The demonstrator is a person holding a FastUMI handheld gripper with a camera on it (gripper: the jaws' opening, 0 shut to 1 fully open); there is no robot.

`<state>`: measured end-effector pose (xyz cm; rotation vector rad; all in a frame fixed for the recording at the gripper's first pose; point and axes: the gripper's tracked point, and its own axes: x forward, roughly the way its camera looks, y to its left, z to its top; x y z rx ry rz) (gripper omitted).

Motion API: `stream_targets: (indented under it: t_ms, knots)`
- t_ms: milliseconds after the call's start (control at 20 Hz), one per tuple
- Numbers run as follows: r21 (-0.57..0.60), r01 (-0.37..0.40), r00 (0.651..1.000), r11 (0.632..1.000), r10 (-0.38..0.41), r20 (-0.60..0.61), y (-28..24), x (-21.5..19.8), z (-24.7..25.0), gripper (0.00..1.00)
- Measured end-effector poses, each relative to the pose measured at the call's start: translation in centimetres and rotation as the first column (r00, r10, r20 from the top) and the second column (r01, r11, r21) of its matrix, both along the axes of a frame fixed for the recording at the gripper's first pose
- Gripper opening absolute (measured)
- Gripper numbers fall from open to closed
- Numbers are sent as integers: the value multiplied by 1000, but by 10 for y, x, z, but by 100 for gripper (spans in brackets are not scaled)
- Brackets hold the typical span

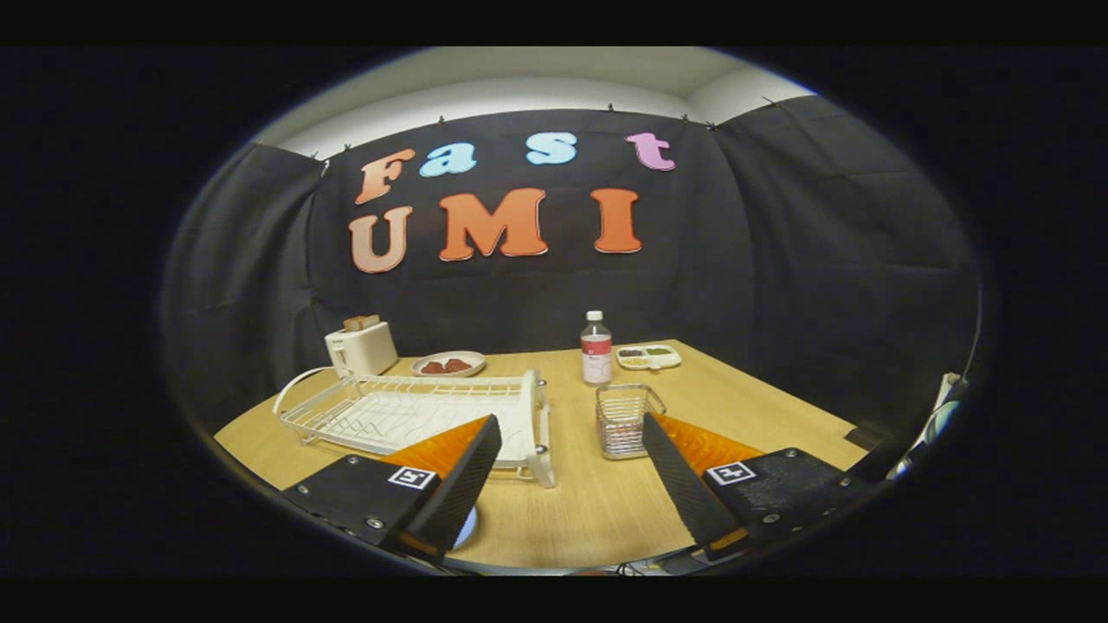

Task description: Take the plate from the dish rack, then take the spoon from the basket and place it into the plate.

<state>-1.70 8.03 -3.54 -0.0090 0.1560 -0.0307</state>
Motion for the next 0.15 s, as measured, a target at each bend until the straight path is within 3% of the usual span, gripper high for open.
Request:
stream_targets:
  t_ms: [150]
  knots:
    - [-28,21,1000,999,-20,16,-9,-2,2,98]
